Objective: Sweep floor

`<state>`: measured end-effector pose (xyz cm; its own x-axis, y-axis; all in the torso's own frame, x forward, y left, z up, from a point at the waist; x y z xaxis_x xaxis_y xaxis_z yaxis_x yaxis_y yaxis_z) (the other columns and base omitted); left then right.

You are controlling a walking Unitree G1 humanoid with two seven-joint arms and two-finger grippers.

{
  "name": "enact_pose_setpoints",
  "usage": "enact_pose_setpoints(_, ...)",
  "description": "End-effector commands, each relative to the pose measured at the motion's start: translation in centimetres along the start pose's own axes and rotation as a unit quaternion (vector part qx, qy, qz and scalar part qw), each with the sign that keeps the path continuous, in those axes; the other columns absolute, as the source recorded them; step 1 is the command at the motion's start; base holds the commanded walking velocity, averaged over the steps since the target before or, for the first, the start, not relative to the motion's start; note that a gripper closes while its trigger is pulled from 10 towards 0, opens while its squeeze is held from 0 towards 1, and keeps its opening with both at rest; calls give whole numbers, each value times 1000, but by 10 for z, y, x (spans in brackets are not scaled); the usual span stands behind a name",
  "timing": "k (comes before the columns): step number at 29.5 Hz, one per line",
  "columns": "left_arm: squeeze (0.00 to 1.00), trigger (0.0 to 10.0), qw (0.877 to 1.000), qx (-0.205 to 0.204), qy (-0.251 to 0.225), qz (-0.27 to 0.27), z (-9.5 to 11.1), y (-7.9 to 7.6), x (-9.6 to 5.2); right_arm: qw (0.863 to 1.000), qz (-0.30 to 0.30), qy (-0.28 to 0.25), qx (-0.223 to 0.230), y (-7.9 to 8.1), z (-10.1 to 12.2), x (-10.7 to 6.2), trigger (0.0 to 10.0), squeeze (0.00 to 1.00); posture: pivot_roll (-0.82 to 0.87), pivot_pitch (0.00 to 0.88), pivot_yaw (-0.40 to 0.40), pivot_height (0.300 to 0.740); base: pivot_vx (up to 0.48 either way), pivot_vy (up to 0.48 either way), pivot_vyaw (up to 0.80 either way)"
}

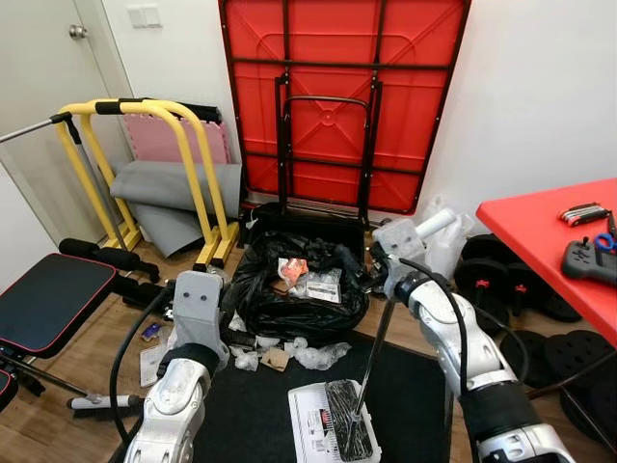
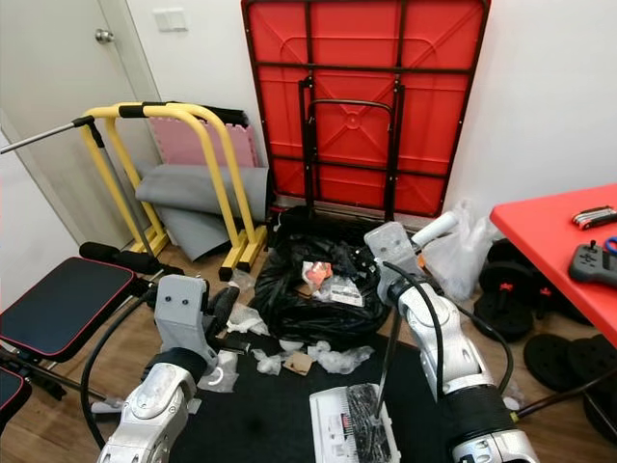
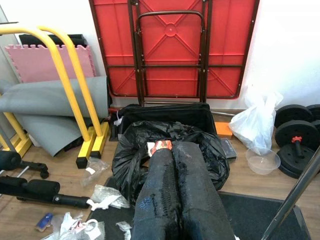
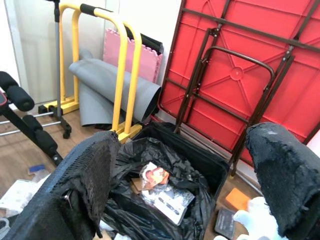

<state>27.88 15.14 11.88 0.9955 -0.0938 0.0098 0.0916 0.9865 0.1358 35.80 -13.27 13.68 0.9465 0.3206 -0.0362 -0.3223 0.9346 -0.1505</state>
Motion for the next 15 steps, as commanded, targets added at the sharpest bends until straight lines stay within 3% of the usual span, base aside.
enact_pose_setpoints(1, 0, 0, 1000, 0, -6, -4, 3, 1, 1, 1000, -1, 10, 10, -2, -3, 1, 10000, 0, -91, 0, -37, 710, 0, 0, 0)
enact_pose_setpoints(2, 0, 0, 1000, 0, -6, -4, 3, 1, 1, 1000, -1, 10, 10, -2, -3, 1, 10000, 0, -91, 0, -37, 710, 0, 0, 0)
enact_pose_setpoints(3, 0, 10000, 1000, 2, -4, -1, 2, 2, 2, 1000, -2, 12, 12, -4, -4, 1, 10000, 0, -91, 0, -35, 705, 0, 0, 0)
enact_pose_setpoints(15, 0, 10000, 1000, 7, 0, 3, 1, 4, 2, 1000, -5, 14, 15, -6, -5, 0, 10000, 0, -89, 0, -30, 680, 0, 0, 0)
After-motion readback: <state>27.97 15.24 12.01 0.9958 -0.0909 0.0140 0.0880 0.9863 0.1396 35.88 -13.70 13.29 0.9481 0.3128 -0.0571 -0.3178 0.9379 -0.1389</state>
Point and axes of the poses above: a point about 5 cm out from each wrist's last joint towards the gripper, its own x axis pointing out of the wrist towards the gripper, its own z axis along the axis of the wrist's last joint, y = z × x, the point moved 3 cm from there along x, pointing out of the wrist towards the gripper, and after that the axes turned 4 degrees about x, right-handed, at the moved point
